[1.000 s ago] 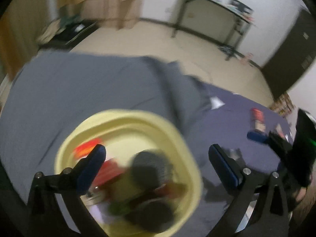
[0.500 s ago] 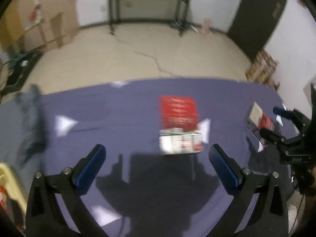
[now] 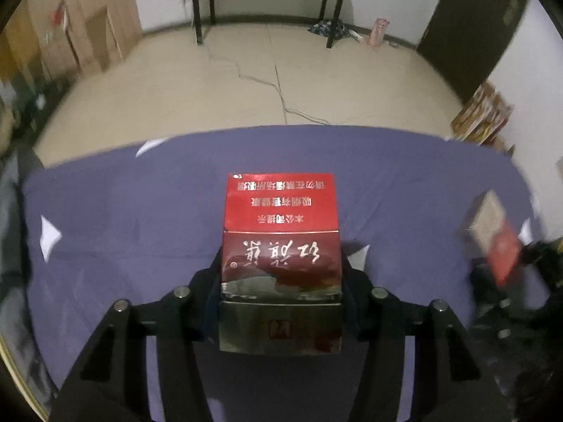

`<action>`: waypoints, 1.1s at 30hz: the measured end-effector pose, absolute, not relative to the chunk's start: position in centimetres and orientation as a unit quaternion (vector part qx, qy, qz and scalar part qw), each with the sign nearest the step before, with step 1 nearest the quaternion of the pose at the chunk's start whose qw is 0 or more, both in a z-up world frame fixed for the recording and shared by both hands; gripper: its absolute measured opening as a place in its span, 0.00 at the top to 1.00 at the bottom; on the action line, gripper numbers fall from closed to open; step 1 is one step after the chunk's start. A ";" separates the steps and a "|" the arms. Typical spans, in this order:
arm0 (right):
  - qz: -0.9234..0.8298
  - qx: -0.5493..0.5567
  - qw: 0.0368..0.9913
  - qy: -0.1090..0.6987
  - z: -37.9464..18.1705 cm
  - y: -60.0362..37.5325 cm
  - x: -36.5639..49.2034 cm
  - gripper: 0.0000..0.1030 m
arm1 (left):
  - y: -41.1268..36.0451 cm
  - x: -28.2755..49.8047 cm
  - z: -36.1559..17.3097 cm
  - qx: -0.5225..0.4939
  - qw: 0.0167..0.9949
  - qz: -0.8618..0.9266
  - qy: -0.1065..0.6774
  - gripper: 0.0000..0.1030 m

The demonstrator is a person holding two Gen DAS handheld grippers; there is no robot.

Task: Organize rigid objects
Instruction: 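Place both red-silver packs into the yellow basin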

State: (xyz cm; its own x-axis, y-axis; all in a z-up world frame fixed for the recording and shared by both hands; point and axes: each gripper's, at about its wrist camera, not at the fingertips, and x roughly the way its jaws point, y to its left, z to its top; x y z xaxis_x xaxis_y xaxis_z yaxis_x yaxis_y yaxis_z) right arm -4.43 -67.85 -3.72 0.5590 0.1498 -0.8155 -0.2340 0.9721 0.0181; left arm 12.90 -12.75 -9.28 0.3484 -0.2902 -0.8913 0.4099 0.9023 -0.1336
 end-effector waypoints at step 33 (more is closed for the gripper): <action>0.480 -0.199 0.731 0.442 5.4 -16.4 -4.8 0.46 | 33.3 -2.2 -8.8 -0.024 0.841 -0.038 0.538 0.45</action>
